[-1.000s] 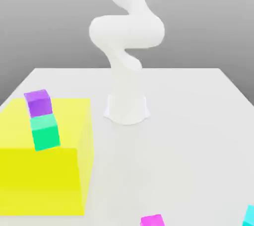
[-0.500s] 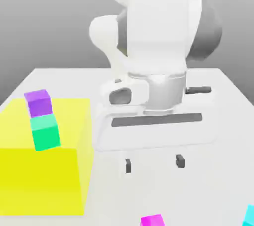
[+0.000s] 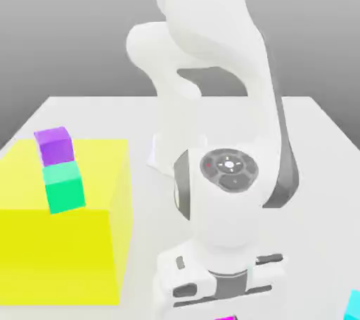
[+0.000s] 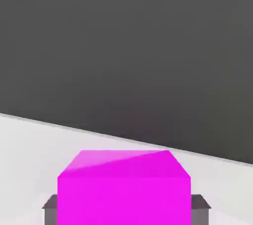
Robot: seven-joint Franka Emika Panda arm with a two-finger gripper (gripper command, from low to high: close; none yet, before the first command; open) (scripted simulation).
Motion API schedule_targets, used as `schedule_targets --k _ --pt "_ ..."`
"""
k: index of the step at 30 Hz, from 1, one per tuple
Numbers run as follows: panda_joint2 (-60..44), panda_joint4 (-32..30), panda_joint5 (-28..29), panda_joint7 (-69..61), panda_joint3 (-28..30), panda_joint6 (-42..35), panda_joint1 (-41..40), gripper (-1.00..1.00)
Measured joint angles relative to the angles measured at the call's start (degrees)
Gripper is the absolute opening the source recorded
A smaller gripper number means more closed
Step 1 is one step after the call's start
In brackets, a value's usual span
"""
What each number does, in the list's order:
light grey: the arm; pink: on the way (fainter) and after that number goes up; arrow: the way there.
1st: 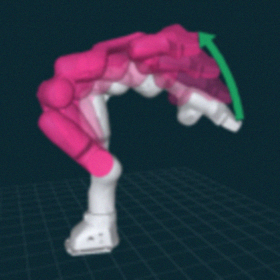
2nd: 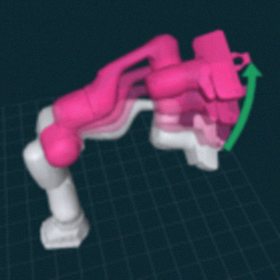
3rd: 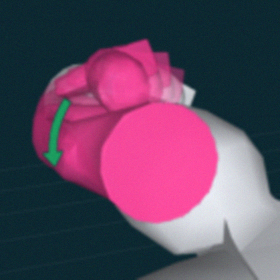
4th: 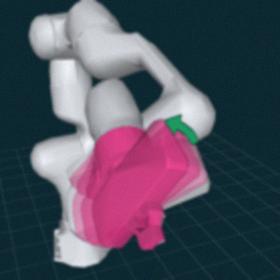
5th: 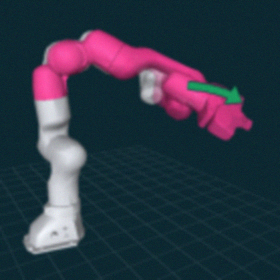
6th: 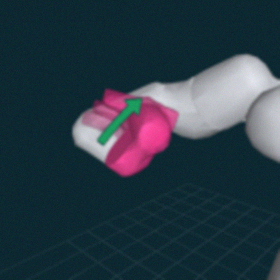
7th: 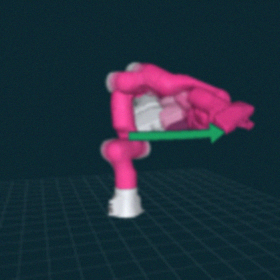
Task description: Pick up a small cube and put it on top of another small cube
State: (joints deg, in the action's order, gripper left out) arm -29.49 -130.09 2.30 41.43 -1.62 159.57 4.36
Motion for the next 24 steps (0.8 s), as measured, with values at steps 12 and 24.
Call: schedule_targets --k 12,24 --pt "19.61 -1.25 -0.63 1.16 3.88 -18.29 -4.13 -1.0" --pt "40.58 -1.43 -0.62 4.68 10.5 -39.02 -15.46 -1.0"
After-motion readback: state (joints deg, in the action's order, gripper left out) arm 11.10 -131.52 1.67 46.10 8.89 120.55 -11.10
